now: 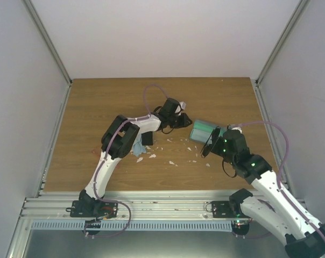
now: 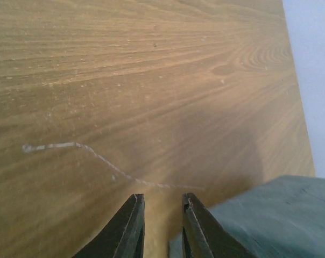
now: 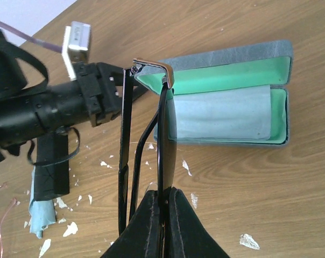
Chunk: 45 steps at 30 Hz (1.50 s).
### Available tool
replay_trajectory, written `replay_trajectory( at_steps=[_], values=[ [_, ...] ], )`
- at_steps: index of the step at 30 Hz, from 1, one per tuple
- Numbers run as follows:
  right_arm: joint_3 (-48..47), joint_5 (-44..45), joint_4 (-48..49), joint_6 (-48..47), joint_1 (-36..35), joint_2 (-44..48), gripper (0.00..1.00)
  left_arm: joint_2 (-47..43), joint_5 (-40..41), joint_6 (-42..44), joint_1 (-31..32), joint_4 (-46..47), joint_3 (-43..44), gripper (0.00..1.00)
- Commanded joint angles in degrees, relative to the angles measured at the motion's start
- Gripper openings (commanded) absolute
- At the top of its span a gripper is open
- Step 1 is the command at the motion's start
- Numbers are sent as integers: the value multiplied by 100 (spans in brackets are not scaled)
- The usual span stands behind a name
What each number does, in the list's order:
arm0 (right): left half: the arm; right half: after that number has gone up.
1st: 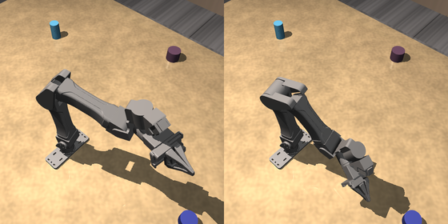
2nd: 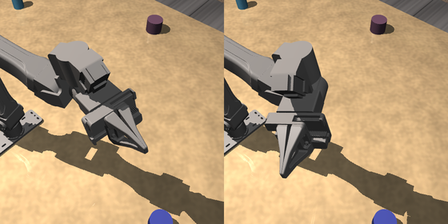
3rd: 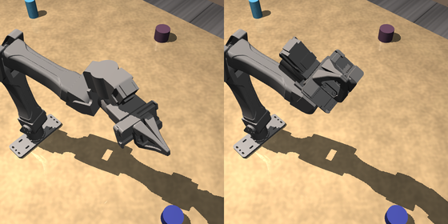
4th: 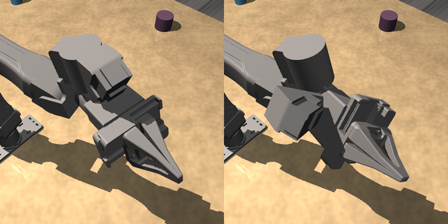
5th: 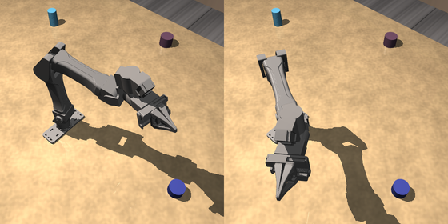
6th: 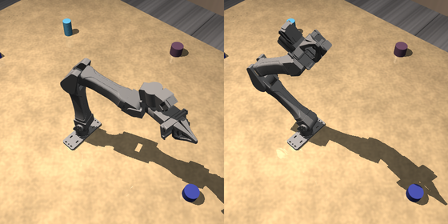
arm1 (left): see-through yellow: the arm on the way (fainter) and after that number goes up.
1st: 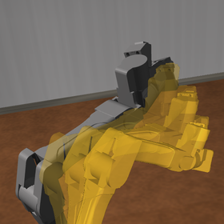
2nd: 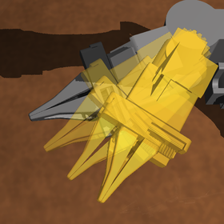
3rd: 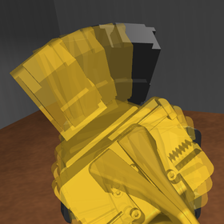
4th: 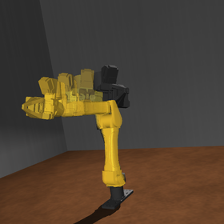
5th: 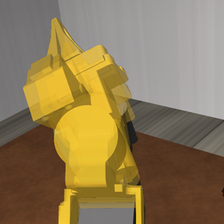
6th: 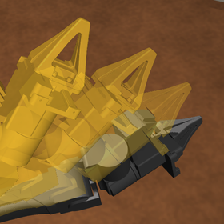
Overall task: Organize the sunglasses
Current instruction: Adjust the sunglasses case at the center of the board.
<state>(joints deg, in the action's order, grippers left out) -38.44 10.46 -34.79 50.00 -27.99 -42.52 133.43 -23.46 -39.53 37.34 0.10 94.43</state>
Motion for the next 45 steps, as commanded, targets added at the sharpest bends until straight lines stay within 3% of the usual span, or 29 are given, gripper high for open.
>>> replay_trajectory(
  at_steps=[1,7,17,22,34,45],
  values=[
    [25,132,-61,110,37,104,1,622,-490,-142,-25,199,596,23],
    [13,196,-129,157,39,78,1,1182,-1455,-159,-34,34,1118,28],
    [-134,480,-590,409,226,-403,1,683,-2394,-179,55,798,-301,27],
    [-21,115,-472,280,655,-642,1,419,-2377,-72,227,888,-812,27],
    [78,-1814,472,-801,2089,-1883,0,177,-1892,91,554,715,-1306,27],
    [-647,-1605,-142,-1361,2637,-2896,0,118,-1432,322,537,377,-1250,27]
  ],
)
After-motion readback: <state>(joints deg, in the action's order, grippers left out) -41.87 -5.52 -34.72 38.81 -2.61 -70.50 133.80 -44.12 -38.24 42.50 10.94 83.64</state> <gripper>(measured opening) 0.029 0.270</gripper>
